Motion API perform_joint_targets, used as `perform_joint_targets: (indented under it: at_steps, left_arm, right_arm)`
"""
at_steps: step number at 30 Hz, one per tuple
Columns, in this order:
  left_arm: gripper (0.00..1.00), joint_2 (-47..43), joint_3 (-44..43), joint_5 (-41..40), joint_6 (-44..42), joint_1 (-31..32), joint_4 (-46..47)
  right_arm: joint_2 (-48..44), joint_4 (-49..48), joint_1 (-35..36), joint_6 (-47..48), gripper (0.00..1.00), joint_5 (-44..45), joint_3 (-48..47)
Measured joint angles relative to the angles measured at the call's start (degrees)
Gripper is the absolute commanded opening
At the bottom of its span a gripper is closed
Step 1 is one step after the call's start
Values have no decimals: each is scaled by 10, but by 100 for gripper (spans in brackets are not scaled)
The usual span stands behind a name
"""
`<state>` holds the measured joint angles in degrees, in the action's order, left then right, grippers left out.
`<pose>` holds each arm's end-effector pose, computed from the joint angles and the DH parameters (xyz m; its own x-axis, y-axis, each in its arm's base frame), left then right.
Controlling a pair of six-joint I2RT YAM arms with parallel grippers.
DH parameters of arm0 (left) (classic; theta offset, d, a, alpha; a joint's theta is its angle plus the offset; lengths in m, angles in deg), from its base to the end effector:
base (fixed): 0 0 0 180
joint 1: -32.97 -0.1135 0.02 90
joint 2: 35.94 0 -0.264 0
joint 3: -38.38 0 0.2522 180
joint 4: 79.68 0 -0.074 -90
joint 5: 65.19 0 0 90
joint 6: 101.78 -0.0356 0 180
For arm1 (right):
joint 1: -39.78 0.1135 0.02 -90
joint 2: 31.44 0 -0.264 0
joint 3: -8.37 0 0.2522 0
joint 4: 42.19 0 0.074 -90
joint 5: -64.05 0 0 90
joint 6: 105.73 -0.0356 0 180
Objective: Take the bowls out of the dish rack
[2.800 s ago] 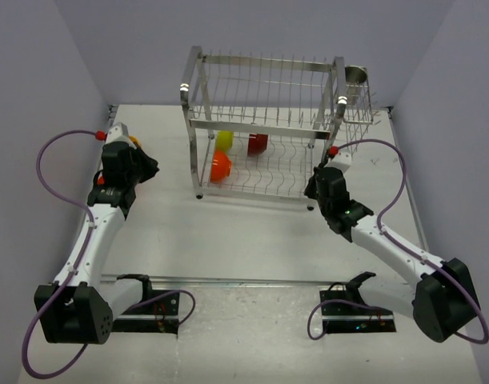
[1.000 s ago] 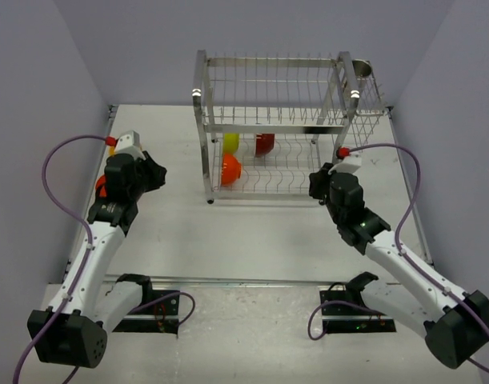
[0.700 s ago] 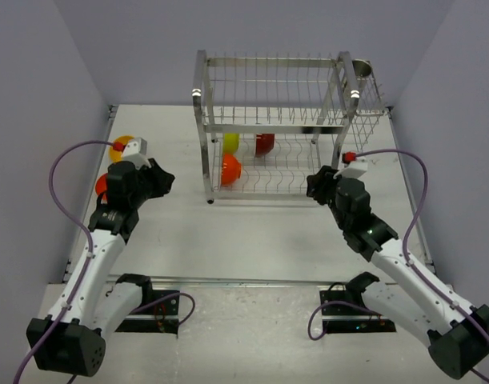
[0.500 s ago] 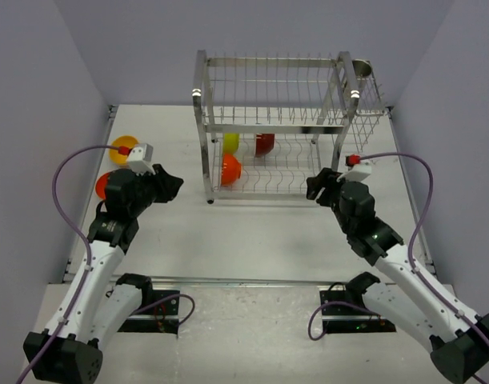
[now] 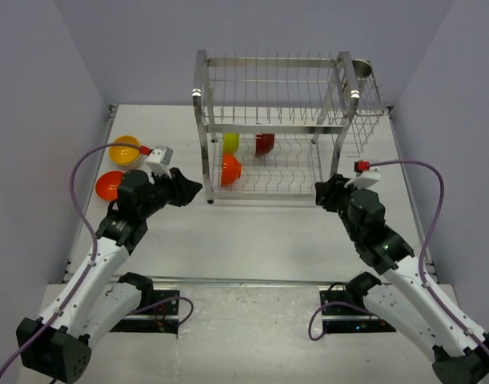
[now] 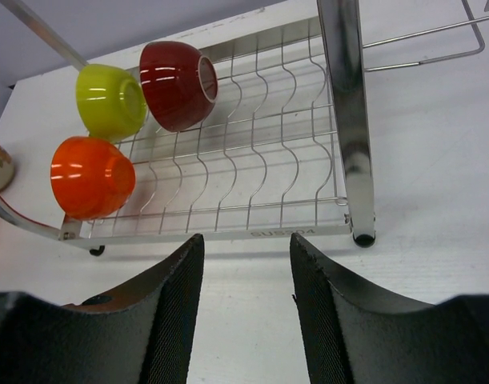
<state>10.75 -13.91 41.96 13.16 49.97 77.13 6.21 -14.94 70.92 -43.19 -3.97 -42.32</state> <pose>0.1814 -0.0664 0.2976 -0.4932 -0.2705 -0.8268 0.3752 0.7913 -0.4828 0.1442 0.0715 0.3054 -0.2644 0.3399 -0.9026 -0.0531 0.9293 0.3655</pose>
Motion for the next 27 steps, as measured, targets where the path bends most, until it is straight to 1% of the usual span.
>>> perform_joint_targets:
  at_steps: [6,11,14,20,24,27]
  left_arm:
    - [33,12,5,19,15,43,42]
    - [33,13,5,-10,15,67,44]
    - [33,13,5,-35,14,68,38]
    - [33,9,5,-65,14,68,27]
    - [33,-2,4,-77,14,68,15]
    - [34,-14,4,-82,14,68,10]
  right_arm:
    - [-21,12,0,1,48,0,0]
    - [-2,26,4,1,47,11,-5]
    - [49,31,31,-1,47,42,-19]
    - [198,19,134,-10,47,126,-61]
    - [296,-19,151,-10,47,132,-87]
    - [356,-73,151,0,44,128,-97]
